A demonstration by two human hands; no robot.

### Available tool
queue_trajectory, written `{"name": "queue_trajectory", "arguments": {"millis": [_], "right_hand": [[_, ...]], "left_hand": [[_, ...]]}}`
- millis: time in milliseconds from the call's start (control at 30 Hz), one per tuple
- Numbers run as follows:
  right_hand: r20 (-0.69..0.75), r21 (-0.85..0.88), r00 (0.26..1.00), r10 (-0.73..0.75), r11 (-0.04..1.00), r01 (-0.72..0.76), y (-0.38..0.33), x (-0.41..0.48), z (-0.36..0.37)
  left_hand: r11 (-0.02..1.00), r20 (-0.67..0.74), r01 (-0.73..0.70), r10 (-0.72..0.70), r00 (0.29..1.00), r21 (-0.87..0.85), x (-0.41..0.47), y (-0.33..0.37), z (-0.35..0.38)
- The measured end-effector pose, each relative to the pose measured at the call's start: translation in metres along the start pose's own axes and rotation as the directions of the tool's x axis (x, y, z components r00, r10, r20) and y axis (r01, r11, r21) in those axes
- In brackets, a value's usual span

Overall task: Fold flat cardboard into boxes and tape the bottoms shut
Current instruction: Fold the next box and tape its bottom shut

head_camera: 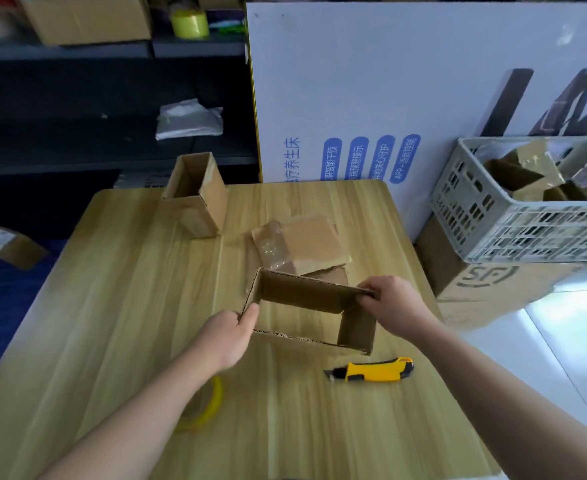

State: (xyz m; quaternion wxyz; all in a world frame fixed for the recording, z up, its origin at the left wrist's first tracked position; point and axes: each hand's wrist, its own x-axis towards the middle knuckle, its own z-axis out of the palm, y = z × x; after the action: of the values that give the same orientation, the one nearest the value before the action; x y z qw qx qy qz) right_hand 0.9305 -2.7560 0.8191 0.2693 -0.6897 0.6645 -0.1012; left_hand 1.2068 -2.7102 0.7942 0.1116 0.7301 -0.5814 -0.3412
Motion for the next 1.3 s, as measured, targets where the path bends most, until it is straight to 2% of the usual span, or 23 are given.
{"name": "queue_trajectory", "arguments": {"millis": [133,267,333,500,667,767,900,1067,1133,1300], "right_hand": [[-0.001,0.097,0.994,0.111,0.989,-0.11,-0.009,-0.027,0.037],[-0.067,0.236,0.965,0.253,0.944,-0.231,-0.013,-0.045,0.062],[-0.081,0.277,0.958,0.276,0.929,-0.244,-0.017,-0.05,0.064],[-0.019,0.287,0.974,0.226,0.934,-0.211,-0.038,-0.056,0.071],[0.02,0.262,0.975,0.221,0.94,-0.219,-0.051,-0.056,0.083],[0.021,0.24,0.975,0.22,0.946,-0.219,-0.05,-0.054,0.082],[0.028,0.19,0.981,0.192,0.963,-0.194,-0.05,-0.046,0.077],[-0.02,0.175,0.985,0.173,0.97,-0.167,-0.052,-0.042,0.08],[-0.022,0.144,0.99,0.139,0.98,-0.135,-0.048,-0.042,0.08],[0.056,0.066,0.998,0.031,0.997,-0.035,-0.04,-0.04,0.08]], "left_hand": [[0.993,0.078,0.072,-0.079,0.994,0.094,-0.019,-0.017,0.011],[0.986,0.102,0.127,-0.138,0.985,0.112,-0.029,-0.03,0.018],[0.987,0.126,0.123,-0.136,0.983,0.107,-0.033,-0.038,0.019],[0.992,0.077,0.116,-0.119,0.99,0.043,-0.035,-0.056,0.013],[0.989,0.088,0.142,-0.144,0.986,0.037,-0.032,-0.069,0.009],[0.991,-0.006,0.099,-0.099,0.995,0.086,-0.035,-0.065,0.008],[0.998,-0.203,0.046,-0.036,0.978,0.044,-0.033,-0.056,0.004],[0.997,-0.209,-0.038,0.05,0.977,0.063,-0.026,-0.044,0.0],[0.998,-0.215,-0.01,0.022,0.976,0.061,-0.022,-0.042,-0.001],[0.983,-0.199,0.143,-0.164,0.966,-0.118,-0.011,-0.049,-0.007]]}}
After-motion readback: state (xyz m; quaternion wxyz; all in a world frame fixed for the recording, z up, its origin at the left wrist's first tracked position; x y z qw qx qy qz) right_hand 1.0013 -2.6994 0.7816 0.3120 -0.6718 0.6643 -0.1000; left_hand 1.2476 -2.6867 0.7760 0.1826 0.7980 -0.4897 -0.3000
